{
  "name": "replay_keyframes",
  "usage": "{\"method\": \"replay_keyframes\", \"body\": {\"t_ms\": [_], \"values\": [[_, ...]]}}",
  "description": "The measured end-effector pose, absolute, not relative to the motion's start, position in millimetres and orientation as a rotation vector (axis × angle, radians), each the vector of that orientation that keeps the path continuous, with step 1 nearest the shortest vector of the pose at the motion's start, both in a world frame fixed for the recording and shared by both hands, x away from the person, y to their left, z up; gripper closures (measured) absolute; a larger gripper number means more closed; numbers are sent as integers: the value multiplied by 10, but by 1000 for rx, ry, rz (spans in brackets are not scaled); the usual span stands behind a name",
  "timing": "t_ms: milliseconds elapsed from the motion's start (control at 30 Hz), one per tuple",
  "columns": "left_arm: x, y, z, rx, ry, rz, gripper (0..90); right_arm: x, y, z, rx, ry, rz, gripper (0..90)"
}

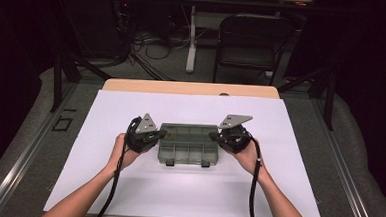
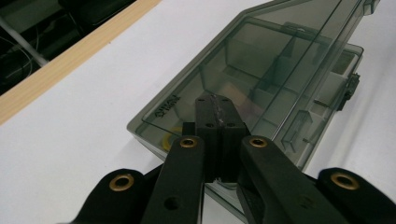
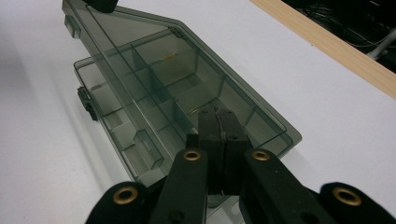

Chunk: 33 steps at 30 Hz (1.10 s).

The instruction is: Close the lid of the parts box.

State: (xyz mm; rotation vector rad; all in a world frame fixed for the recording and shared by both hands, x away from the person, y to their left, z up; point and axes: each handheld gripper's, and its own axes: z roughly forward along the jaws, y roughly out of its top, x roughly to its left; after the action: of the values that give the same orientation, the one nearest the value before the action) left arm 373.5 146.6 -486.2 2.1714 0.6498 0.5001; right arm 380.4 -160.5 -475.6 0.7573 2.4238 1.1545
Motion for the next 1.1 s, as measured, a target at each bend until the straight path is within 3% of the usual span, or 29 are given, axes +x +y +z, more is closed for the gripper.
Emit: {"method": "replay_keyframes", "body": {"t_ms": [1100], "values": [[3610,1464,-5089,2187,669,463,900,3654,-1482,-4971,710,2504,1091,900]]}}
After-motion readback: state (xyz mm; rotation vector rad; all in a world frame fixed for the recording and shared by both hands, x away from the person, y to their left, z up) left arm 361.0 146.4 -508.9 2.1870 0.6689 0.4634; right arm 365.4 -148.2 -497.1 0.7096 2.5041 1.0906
